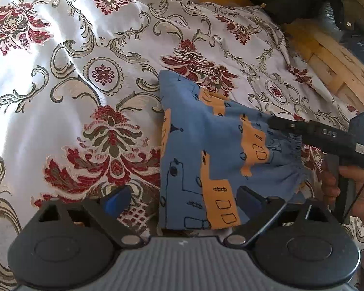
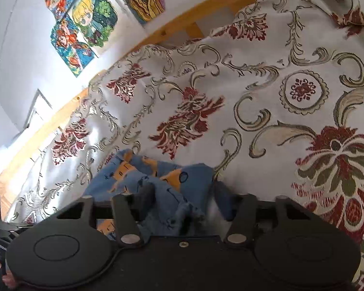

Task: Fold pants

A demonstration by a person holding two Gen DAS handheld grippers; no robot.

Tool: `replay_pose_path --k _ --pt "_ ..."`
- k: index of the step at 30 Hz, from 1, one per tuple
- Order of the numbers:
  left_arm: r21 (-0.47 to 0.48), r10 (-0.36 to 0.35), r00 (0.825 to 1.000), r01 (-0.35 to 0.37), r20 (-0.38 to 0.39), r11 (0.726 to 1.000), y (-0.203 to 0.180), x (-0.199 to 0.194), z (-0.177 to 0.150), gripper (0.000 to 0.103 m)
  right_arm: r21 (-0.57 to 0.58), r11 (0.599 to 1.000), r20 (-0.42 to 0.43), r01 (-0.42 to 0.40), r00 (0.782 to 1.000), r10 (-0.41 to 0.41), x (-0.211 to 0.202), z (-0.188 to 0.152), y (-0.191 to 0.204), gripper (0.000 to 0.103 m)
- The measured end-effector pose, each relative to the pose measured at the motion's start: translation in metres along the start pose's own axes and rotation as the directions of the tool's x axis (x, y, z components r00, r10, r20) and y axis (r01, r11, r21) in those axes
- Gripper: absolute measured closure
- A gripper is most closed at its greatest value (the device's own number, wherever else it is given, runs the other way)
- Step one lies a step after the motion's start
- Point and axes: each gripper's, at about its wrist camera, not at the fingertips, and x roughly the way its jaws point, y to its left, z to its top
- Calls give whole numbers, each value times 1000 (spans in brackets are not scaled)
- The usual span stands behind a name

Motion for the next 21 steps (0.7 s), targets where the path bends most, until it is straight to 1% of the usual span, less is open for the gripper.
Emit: replay_pose_path --k 3,5,8,10,14,15,16,17,19,21 --pt "0 -5 1000 5 -3 1000 -2 -1 -2 13 8 1000 -8 14 1000 -14 1 -1 2 57" --pt "-9 -15 1000 15 1 1000 -2 -2 -4 13 13 1000 -8 16 1000 -16 1 -1 2 58" --pt "-29 -47 999 47 7 998 0 -4 -5 14 25 1000 -5 7 1000 -7 1 -2 1 59" --pt "-42 -55 998 55 10 998 2 -5 -5 18 38 999 -5 -1 1000 1 0 -2 0 58" --pt "-48 -38 999 38 2 998 3 -3 -5 31 64 998 -2 -10 1000 10 -2 -2 -3 59" --pt "-50 -29 1000 29 -2 998 3 -2 -5 38 63 998 -1 -5 1000 5 -2 -2 -2 62" --pt "-51 -17 1000 16 -8 999 3 -1 -4 42 62 998 -1 -2 1000 2 -3 -2 -1 63" --pt "-50 -7 1000 7 -12 999 3 -1 -5 51 60 998 -1 1 1000 -1 -3 -3 0 66" --pt "-58 -12 1000 11 -17 998 3 0 -5 59 49 999 3 12 1000 -13 -4 -3 3 68" --pt "-64 -6 1000 4 -18 998 1 1 -5 64 28 999 9 25 1000 -26 -5 -4 8 72"
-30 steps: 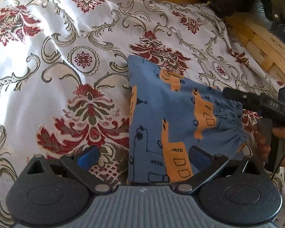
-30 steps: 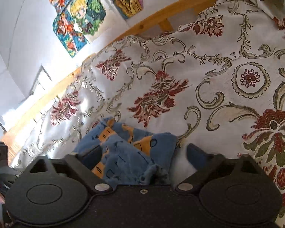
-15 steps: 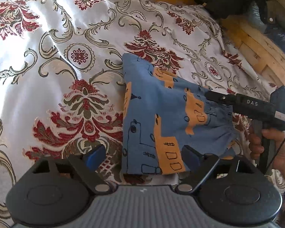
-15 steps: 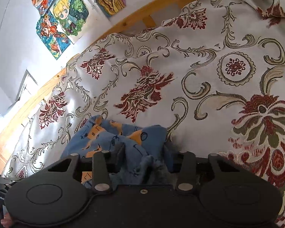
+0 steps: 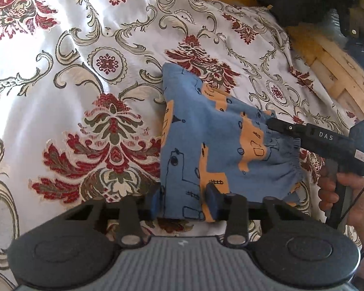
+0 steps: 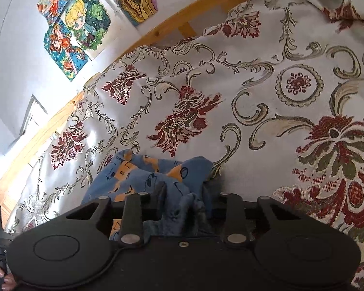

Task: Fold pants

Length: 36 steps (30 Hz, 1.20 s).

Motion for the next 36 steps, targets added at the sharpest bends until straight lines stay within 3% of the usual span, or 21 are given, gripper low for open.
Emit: replay_pose_path --k 7,19,29,36 --pt "34 61 998 -61 1 998 -15 -3 1 78 -118 991 40 69 997 -65 -5 -4 23 79" --pt "79 132 991 -132 4 988 -38 -11 0 83 -195 974 68 111 993 -100 -13 -4 38 81" --pt "130 126 991 -130 41 983 -51 -22 -1 85 -276 951 113 141 987 -113 -28 -7 54 82" --pt "147 66 995 -76 74 986 -52 -25 9 85 -379 901 206 213 968 -142 -37 -5 69 83"
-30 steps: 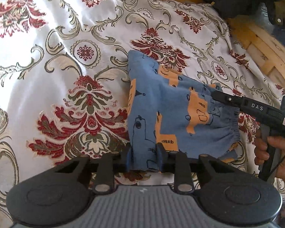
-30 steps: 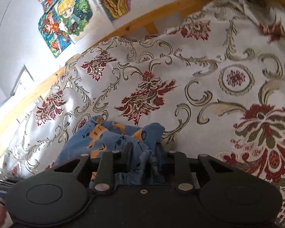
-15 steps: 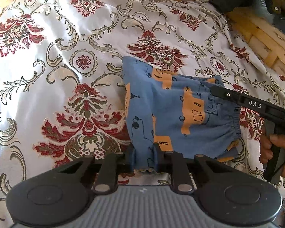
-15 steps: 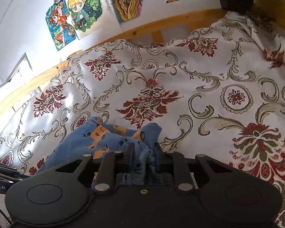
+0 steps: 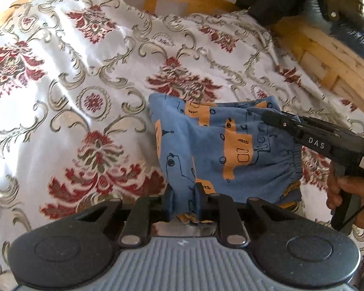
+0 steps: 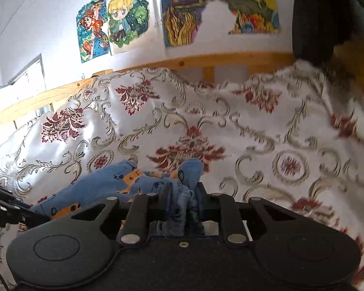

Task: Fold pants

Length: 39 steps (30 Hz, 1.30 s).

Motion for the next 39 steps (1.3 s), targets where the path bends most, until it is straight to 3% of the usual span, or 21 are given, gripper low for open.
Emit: replay_pose_path --k 5,10,16,23,26,32,36,39 --pt "-2 -31 998 31 54 1000 5 8 18 85 -64 997 40 31 999 -29 6 24 -3 83" --pt "1 -32 993 32 118 999 11 25 48 85 -152 988 71 39 997 -29 41 59 -10 83" --pt "-27 -17 987 22 159 999 18 53 69 86 -172 985 39 18 999 -11 89 85 -31 83" --pt "-79 -25 997 31 79 996 39 89 53 85 -45 999 -100 -10 995 5 131 57 -61 82" --pt "-91 -39 996 46 83 995 45 93 48 85 2 1000 -104 -13 995 13 134 49 -68 82" --pt "-88 -41 996 48 79 995 47 95 45 82 -13 1000 -107 -8 994 7 141 48 -65 79" --pt "-105 -38 997 46 71 993 53 96 44 67 -11 1000 -105 5 994 -6 140 48 -67 72" --pt "-135 -48 997 56 65 989 58 96 46 62 -12 1000 -95 20 995 -21 137 50 -67 66"
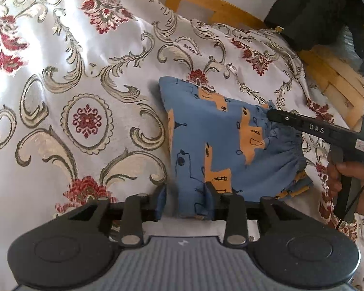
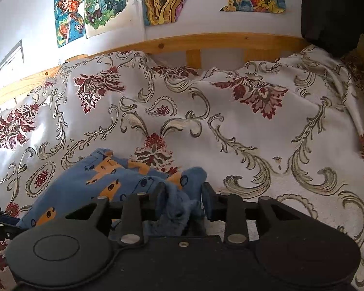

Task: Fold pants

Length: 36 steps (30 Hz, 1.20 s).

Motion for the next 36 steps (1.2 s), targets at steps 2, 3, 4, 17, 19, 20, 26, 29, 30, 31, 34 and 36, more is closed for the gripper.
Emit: replay_pose_path --k 2,3,4,17,19,20,26,29,30,31,34,36 --pt "-11 2 1000 -2 -2 1000 0 -2 2 58 3 1000 7 9 1000 -9 -4 1 0 61" --pt "-10 9 1000 -9 0 1000 -1 -3 2 55 3 1000 13 15 1000 -15 -7 2 1 57" --pt "-6 19 1000 -19 2 1000 -2 -5 3 53 3 1000 18 19 1000 -19 -10 3 1 52" --pt "-14 115 987 -114 113 993 -23 -57 8 9 -24 998 125 61 991 -57 -83 -2 37 15" --pt "-8 134 981 -134 140 991 -28 -68 6 6 -18 997 148 72 987 -68 -97 -6 44 9" --pt "-6 141 978 -142 155 990 -30 -73 5 4 -13 997 160 77 984 -74 -105 -8 48 7" --pt "-27 167 959 -165 228 986 -48 -102 -9 0 -12 993 219 115 970 -109 -153 -20 72 1" --pt "-25 176 954 -175 244 984 -55 -113 -20 0 -9 991 233 137 964 -131 -177 -27 84 1" --pt "-25 177 953 -176 245 984 -57 -116 -23 0 -1 991 234 137 963 -133 -183 -29 87 1" --pt "-27 178 953 -177 246 984 -59 -120 -26 0 5 990 234 138 963 -135 -189 -31 89 1" --pt "-28 182 952 -180 245 983 -62 -127 -35 0 13 988 236 154 960 -153 -205 -38 97 1" --pt "-27 185 952 -184 245 983 -65 -132 -40 0 20 987 231 160 960 -161 -213 -40 100 1"
